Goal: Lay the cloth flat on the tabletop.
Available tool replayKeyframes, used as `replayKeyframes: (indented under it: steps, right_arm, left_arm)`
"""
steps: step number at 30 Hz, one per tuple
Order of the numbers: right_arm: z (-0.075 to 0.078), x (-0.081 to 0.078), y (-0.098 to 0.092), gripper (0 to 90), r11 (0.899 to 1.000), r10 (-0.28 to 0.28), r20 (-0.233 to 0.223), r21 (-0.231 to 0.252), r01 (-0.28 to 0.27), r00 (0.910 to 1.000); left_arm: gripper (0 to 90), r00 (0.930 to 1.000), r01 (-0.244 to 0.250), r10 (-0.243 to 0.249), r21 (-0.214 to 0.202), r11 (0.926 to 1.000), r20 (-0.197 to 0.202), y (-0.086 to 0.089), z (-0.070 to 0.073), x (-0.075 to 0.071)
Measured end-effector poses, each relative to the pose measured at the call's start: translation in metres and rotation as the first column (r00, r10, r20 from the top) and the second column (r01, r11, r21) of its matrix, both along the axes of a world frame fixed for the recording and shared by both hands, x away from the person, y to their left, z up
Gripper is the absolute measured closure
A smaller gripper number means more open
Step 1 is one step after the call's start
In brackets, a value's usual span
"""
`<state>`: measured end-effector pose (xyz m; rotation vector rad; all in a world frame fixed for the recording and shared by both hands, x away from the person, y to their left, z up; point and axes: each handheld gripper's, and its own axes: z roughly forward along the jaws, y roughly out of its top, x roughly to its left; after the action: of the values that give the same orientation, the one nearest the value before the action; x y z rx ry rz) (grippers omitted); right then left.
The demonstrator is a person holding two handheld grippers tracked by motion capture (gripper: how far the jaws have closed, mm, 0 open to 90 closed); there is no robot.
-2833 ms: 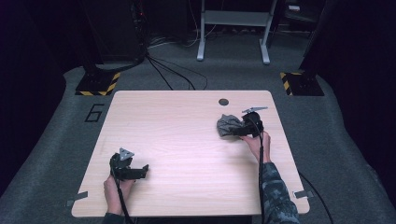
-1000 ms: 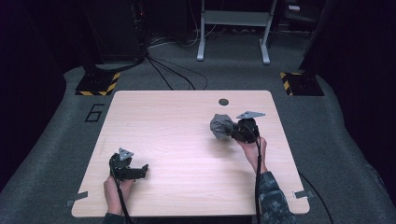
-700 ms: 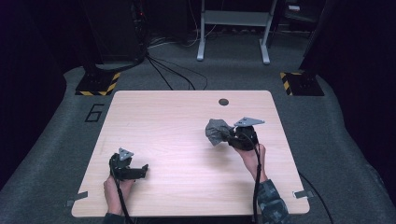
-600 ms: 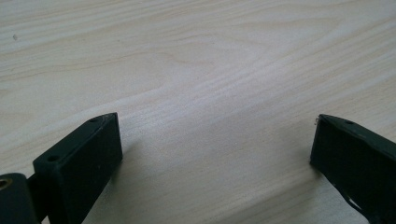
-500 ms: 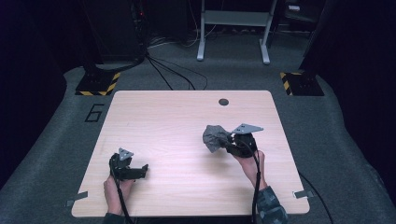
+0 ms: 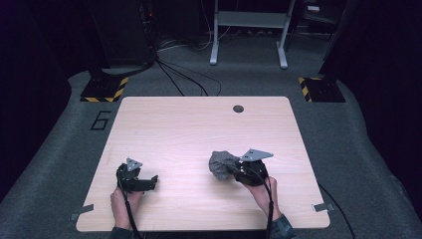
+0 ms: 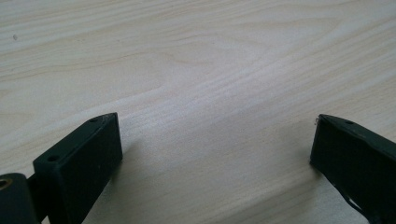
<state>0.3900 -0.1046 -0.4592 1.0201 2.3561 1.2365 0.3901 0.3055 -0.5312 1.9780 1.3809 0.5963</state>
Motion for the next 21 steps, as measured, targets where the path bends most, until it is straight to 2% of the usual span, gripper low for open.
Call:
replayKeyframes:
  steps: [9, 17, 19, 21]
  right_arm:
    - [-0.016, -0.016, 0.015, 67.5, 0.998, 0.049, -0.028, -0.025, -0.05, 0.9984]
    - [-0.03, -0.02, 0.025, 65.8, 0.998, 0.049, -0.054, -0.043, -0.052, 0.9973]
    - [-0.034, -0.02, 0.026, 62.8, 0.997, 0.052, -0.059, -0.048, -0.055, 0.9969]
    - [-0.035, -0.019, 0.027, 53.0, 0.997, 0.05, -0.066, -0.058, -0.054, 0.9966]
  left_arm:
    - [1.9, 1.0, 0.0, 0.0, 0.001, 1.0, 0.002, 0.0, 0.0, 0.0]
    - [1.8, 0.9999, 0.01, -0.01, 0.001, 0.9999, 0.007, -0.001, 0.0, -0.001]
    - [1.7, 0.9997, 0.022, -0.022, 0.003, 0.9997, 0.004, -0.001, 0.0, -0.001]
    - [1.7, 0.9994, 0.034, -0.034, 0.005, 0.9994, 0.004, -0.001, 0.0, -0.002]
